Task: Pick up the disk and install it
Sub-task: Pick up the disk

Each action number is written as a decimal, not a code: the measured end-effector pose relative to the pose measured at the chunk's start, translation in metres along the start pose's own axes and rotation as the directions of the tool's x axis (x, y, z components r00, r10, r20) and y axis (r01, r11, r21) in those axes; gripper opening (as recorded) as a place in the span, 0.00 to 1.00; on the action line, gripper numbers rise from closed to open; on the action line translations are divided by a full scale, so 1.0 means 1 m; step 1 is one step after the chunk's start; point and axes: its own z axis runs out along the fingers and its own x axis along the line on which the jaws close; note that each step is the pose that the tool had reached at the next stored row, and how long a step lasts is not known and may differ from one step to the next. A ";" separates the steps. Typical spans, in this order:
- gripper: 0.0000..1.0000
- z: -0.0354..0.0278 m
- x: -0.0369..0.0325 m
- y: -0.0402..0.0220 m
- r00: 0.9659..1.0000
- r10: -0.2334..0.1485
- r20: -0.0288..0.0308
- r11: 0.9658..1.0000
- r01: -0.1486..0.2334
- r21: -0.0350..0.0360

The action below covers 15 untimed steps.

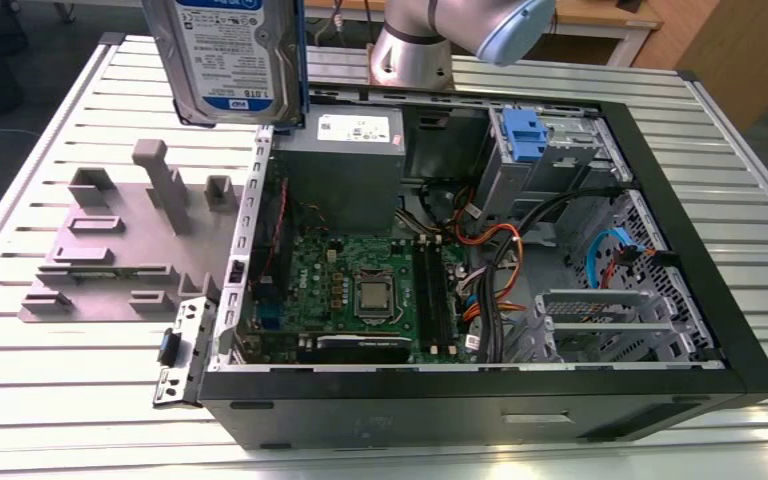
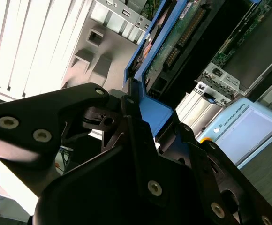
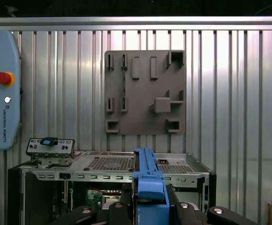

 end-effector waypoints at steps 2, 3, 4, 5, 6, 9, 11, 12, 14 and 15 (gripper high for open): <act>0.36 0.0000 0.0002 -0.0010 1.000 0.000 0.000 1.000 0.000 0.000; 0.36 0.0000 0.0003 -0.0016 1.000 0.000 0.000 1.000 0.000 0.000; 0.36 0.0001 0.0004 -0.0021 1.000 0.000 0.000 1.000 0.000 0.000; 0.36 0.0000 0.0005 -0.0026 1.000 0.000 0.000 1.000 0.000 0.000; 0.36 0.0000 0.0006 -0.0031 1.000 0.000 0.000 1.000 0.000 0.000; 0.36 0.0001 0.0009 -0.0047 1.000 0.000 0.000 1.000 0.000 0.000; 0.36 0.0001 0.0010 -0.0058 1.000 0.000 0.000 1.000 0.000 0.000; 0.36 0.0001 0.0011 -0.0063 1.000 0.000 0.000 1.000 0.000 0.000; 0.36 0.0001 0.0013 -0.0074 1.000 0.000 0.000 1.000 0.000 0.000; 0.36 0.0001 0.0014 -0.0079 1.000 0.000 0.000 1.000 0.000 0.000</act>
